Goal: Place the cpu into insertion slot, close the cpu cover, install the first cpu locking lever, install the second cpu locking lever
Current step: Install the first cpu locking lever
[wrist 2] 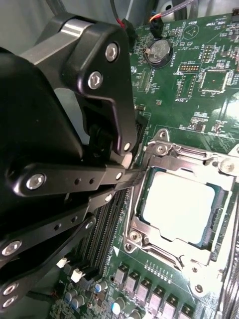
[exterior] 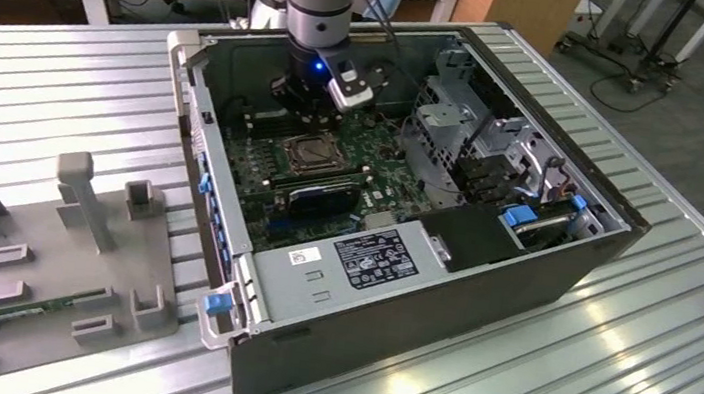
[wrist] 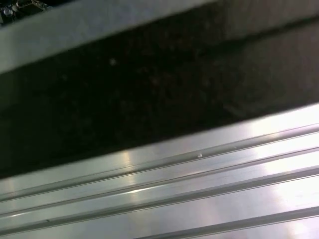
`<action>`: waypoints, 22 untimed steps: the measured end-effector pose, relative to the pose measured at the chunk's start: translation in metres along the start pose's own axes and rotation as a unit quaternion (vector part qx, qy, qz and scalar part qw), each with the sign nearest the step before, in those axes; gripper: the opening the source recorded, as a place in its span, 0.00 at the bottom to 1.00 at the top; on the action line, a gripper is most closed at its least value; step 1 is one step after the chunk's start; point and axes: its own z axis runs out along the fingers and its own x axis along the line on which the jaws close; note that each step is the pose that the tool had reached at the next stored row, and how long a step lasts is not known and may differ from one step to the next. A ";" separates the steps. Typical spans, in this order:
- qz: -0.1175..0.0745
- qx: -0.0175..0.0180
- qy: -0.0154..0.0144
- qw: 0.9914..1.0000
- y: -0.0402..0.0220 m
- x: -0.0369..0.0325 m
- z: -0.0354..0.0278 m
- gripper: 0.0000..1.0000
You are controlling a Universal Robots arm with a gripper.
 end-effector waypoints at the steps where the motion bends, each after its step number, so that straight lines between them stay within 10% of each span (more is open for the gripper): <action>1: 0.000 0.000 0.000 1.000 -0.0001 0.0000 0.0001 0.11; 22: 0.000 0.001 0.000 1.000 0.0034 -0.0003 -0.0098 0.11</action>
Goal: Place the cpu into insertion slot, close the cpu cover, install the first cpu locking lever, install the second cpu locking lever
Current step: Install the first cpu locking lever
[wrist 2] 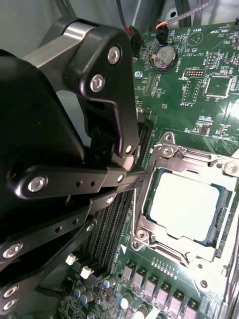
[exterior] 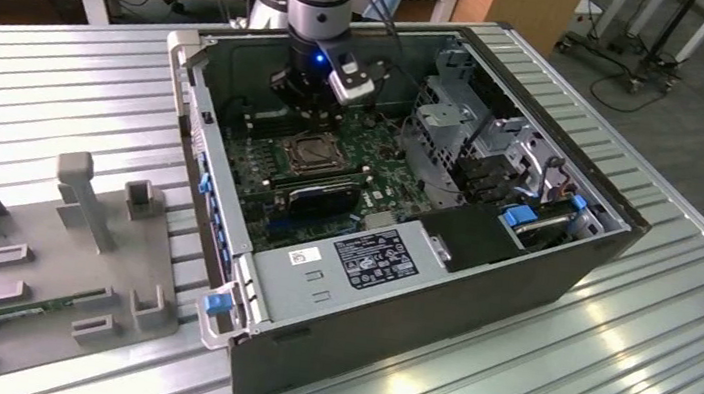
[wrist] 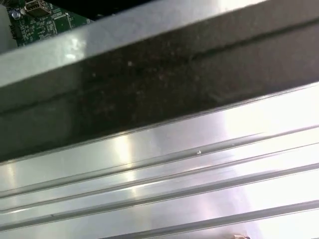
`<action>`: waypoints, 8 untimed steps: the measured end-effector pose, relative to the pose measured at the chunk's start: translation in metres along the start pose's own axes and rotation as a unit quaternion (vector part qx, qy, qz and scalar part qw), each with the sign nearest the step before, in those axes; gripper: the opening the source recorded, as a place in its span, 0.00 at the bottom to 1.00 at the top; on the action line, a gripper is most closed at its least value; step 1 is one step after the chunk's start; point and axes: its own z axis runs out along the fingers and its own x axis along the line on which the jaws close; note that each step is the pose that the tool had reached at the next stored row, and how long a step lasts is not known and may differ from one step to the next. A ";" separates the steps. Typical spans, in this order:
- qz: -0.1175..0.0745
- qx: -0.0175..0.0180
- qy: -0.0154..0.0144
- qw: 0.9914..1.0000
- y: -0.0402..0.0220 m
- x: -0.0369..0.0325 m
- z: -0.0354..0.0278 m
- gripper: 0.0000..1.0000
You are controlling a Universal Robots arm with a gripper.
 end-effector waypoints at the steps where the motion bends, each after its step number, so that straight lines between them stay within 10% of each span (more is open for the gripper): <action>1: 0.000 0.000 0.000 1.000 0.0005 0.0001 -0.0005 0.11; 8: 0.000 0.000 0.000 1.000 0.0035 0.0012 -0.0011 0.11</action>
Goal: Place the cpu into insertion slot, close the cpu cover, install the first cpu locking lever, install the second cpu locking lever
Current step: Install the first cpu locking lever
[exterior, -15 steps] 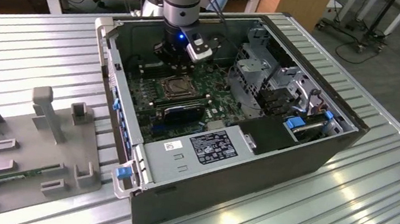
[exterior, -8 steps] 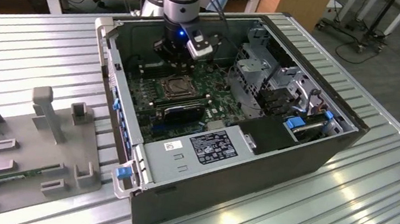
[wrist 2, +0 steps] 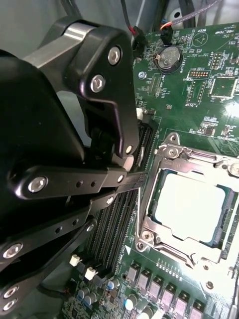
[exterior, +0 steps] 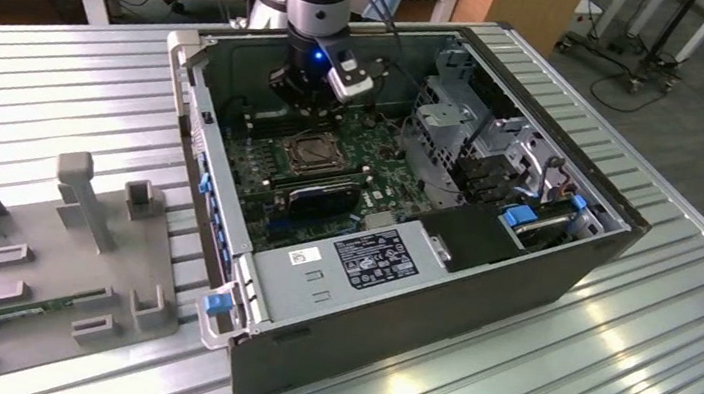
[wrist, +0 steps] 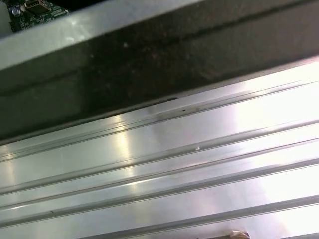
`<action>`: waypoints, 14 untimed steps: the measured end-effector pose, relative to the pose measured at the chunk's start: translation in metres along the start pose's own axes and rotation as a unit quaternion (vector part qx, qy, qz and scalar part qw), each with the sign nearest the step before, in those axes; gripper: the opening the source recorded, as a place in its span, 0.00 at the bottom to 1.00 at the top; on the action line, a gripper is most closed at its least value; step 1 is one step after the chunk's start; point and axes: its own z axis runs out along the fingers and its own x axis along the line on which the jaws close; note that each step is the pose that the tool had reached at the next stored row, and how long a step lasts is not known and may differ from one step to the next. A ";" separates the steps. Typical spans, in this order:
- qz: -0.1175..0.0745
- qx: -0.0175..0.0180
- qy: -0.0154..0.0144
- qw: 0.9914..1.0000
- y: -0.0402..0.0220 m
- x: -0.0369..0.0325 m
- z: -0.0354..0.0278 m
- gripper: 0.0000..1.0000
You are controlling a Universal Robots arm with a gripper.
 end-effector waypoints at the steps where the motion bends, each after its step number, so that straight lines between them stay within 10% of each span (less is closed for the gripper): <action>1: 0.000 0.000 0.000 1.000 0.0005 0.0003 0.0000 0.11; 14: 0.001 -0.006 0.002 1.000 0.0016 0.0010 0.0004 0.11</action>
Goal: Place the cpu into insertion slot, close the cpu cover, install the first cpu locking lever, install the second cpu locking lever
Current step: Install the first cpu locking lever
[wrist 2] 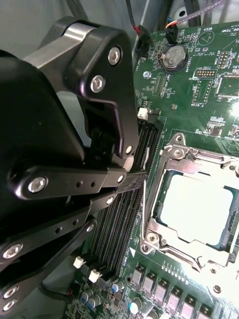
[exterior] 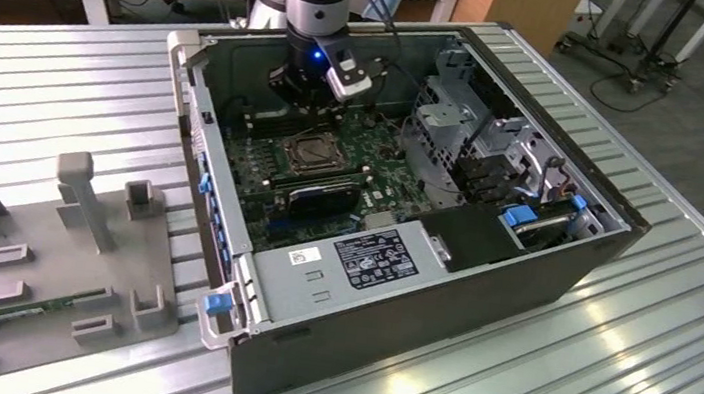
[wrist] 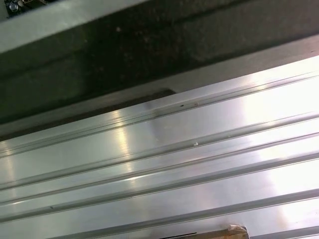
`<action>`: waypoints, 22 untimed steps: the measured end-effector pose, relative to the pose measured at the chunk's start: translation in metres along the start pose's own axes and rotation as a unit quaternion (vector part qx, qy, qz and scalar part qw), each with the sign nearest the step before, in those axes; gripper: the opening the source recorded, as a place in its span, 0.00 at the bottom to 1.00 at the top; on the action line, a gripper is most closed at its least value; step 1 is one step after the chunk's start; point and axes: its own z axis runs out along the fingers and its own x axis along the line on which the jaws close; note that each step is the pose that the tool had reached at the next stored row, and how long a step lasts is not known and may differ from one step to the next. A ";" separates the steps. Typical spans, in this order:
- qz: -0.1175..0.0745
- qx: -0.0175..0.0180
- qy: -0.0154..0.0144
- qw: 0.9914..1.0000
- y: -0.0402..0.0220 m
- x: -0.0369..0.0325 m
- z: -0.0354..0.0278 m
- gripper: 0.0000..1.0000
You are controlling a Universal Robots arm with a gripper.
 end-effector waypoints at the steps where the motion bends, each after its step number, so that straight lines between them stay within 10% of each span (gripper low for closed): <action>1: 0.000 0.000 0.000 1.000 0.0000 0.0000 0.0003 0.11; 10: 0.000 0.000 -0.002 1.000 -0.0008 0.0006 0.0059 0.11; 22: -0.002 -0.005 -0.019 1.000 -0.0010 0.0008 0.0090 0.11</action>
